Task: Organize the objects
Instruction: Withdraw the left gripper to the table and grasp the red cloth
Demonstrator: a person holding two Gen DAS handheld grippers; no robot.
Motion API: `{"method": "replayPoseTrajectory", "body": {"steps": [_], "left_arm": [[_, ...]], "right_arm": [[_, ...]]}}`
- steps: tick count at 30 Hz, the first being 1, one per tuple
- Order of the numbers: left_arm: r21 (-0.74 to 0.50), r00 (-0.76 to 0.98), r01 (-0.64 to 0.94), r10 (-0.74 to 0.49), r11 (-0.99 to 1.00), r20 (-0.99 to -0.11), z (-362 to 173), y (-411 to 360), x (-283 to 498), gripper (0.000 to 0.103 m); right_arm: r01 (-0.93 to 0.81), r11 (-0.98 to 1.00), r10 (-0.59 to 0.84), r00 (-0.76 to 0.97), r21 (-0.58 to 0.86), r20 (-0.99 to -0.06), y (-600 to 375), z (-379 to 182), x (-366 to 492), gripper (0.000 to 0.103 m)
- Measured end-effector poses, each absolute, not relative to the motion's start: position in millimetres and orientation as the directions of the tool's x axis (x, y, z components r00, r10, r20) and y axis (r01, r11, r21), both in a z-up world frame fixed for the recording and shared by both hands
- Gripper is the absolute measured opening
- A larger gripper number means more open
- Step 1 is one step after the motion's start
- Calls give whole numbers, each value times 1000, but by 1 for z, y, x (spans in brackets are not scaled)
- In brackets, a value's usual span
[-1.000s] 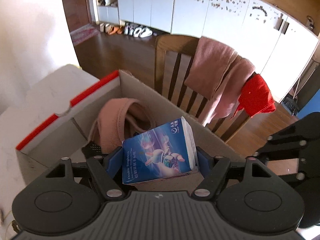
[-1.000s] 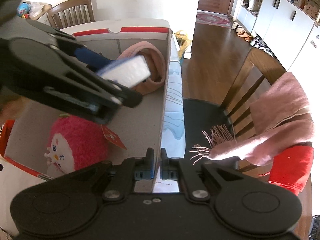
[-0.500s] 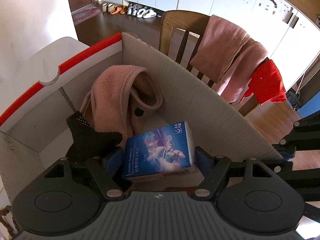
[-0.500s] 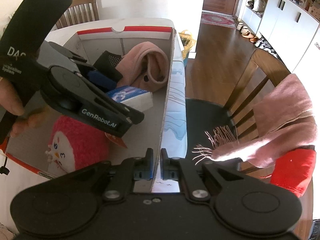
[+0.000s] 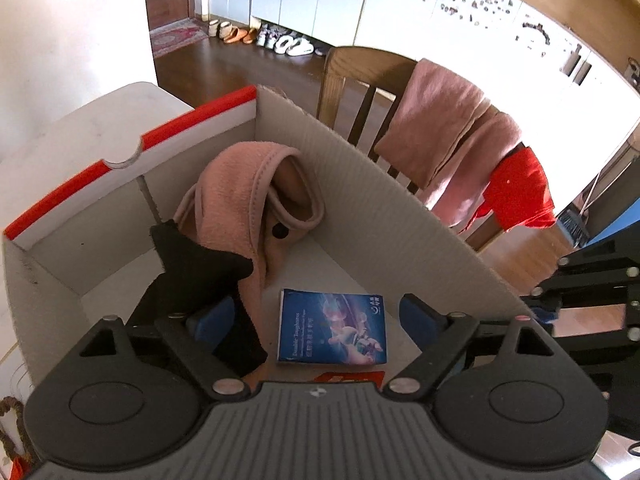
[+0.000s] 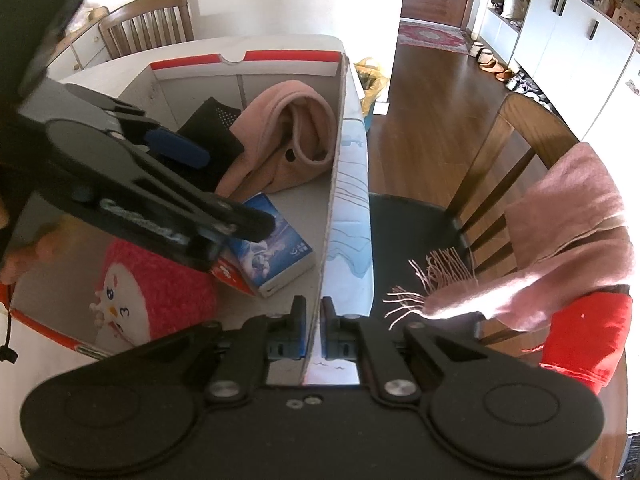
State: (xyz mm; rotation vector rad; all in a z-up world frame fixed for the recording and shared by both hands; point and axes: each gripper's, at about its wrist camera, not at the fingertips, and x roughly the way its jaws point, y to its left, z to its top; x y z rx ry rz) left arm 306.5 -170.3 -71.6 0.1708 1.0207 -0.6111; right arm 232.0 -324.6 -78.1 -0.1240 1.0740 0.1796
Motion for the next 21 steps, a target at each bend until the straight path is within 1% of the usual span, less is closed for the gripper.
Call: {"method": "replayPoseTrajectory", "body": {"steps": [5,12,21], "left_arm": [[-164,392,549,-426,820,-816,-57,-161,295,90],[-161,430,546,-440,822,-788,-35,-150,276,90],[-165,485,525,-453,835,-748,-9,-111,243,90]], "right_arm": [[-199,980,79,462,-17,-883,-324,-78,232,5],[-201,979,62,458,-35,-887,-321,-80,232,5],[-195,979,45,457,-51,-889,-318,-79,232,5]]}}
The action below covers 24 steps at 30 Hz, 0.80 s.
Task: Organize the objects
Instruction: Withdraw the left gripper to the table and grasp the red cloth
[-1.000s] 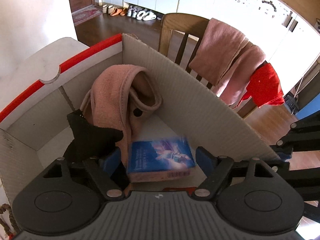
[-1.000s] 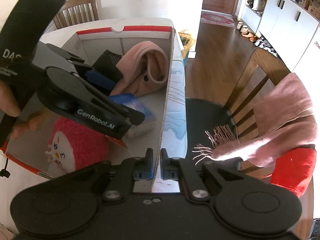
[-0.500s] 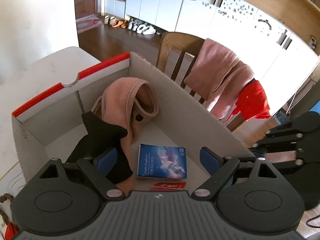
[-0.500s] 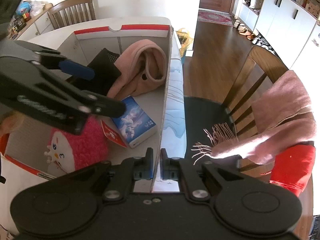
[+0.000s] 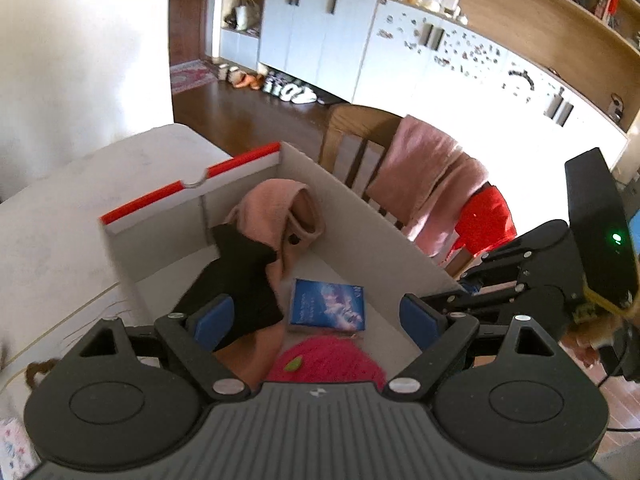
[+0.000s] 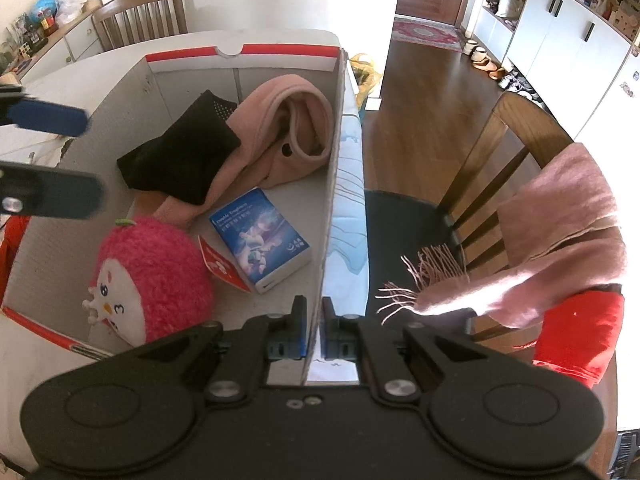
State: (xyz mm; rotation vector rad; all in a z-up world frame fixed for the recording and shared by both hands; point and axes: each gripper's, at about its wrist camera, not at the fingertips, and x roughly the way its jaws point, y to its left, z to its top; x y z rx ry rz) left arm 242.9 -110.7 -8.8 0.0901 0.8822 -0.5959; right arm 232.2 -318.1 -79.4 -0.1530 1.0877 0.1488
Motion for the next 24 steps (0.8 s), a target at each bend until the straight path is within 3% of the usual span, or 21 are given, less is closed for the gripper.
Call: {"method": "replayPoseTrajectory", "body": {"steps": [11,15,24], "left_arm": [[-140,593,393,-367,909,-717,2,-33,212,90],[-148,614,316,-321,937,-721,-2,0,207,98],[-133,627,198,-229,971,-745,-26,52,206,102]], "right_arm": [[-183,981,25,452,-65,-892,-314,-81,231,5],[-174,983,22,451,-64,-892,-314,-82,232,6],[-163,984,6,448,-75,-894,-312,-82,232,6]]}}
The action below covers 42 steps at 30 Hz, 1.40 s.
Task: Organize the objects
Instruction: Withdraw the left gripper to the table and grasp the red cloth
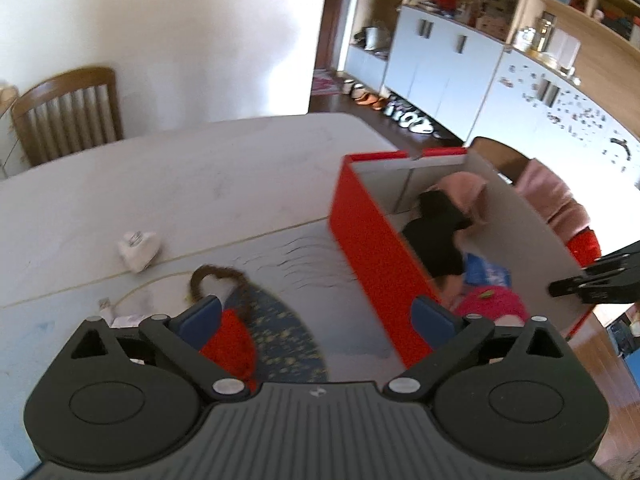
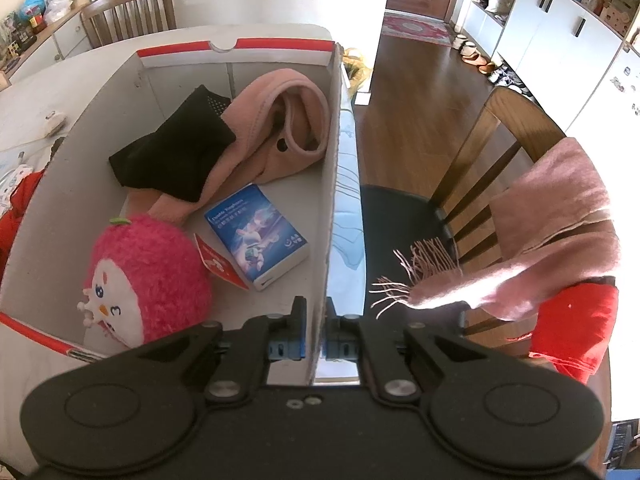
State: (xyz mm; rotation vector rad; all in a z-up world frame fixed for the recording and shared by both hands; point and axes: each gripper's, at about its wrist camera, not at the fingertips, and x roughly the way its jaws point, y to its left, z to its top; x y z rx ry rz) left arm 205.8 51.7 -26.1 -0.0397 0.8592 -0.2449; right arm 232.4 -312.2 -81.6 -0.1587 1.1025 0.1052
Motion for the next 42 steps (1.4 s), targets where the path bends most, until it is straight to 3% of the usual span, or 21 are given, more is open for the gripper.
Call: {"method": "replayPoseTrajectory", "body": {"steps": [7,14,33,34,36,42], "left_arm": [[-50,592,155,-133,987,-794,-63,62,214,103],[-81,529,152,-150,985,-835,-91,73,210,103],[0,539,75,-40,997,-841,-123,73,189,101],[2,544,74,-39,997,-838,-123,72,188,99],[0,547,76,-42,997,-836,-122,71,187,84],[-8,555,72,-46,997,-830,-119,70,184,51]], "right_arm": [[-154,985,-4,446,-81,-895,-311,-82,233,7],[-148,985,-12,443,-87,-896,-311,-82,233,7],[-154,983,-19,435,-96,-900,-310,-86,232,8],[-155,983,-19,435,-95,-900,-310,-87,232,8],[-155,983,-19,435,-96,-900,-310,-87,232,8],[-161,982,-16,433,-95,-901,-310,-88,232,8]]}}
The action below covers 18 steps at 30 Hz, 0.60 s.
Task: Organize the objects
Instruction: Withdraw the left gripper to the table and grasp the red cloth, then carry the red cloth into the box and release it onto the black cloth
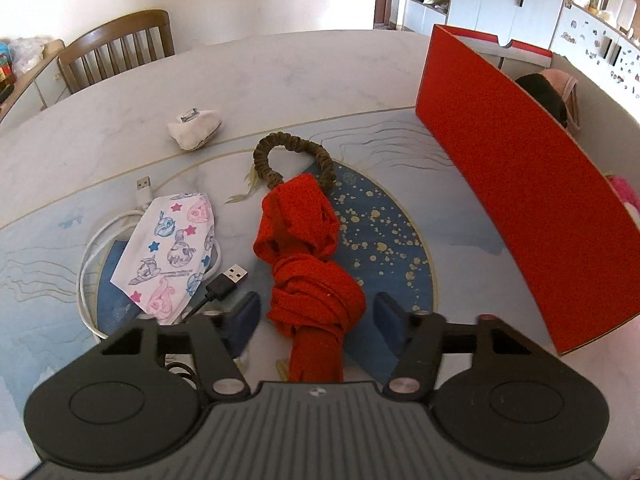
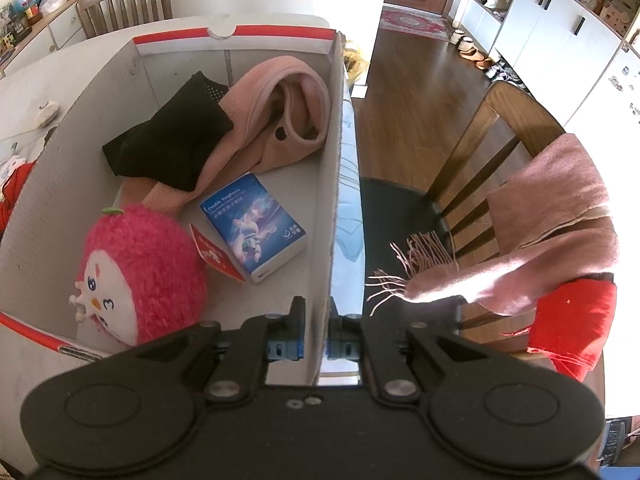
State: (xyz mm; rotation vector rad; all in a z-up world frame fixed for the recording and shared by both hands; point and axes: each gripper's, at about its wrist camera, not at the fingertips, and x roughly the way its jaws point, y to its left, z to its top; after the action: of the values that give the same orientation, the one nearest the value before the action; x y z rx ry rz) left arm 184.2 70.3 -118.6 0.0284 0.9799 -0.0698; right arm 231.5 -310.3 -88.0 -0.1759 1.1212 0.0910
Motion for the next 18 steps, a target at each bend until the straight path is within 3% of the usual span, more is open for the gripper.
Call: {"method": "replayPoseTrajectory", "body": {"steps": [3,8,18], "left_arm": [[-10,566,71,-48,997,-823,-115,69,183,42],[-10,571,62,-44,998,-820,-107,67,181,36],[-71,597,87,-109,994,-795,-71,55,177,35]], "right_arm": [[-164,982,-14,433,-94,-901,-311,-88,232,7],[-165,982,-15,434,-96,-901,-310,-88,232,5],[-172,981,-5,440,-90,-898,-311,-87,233,4]]}}
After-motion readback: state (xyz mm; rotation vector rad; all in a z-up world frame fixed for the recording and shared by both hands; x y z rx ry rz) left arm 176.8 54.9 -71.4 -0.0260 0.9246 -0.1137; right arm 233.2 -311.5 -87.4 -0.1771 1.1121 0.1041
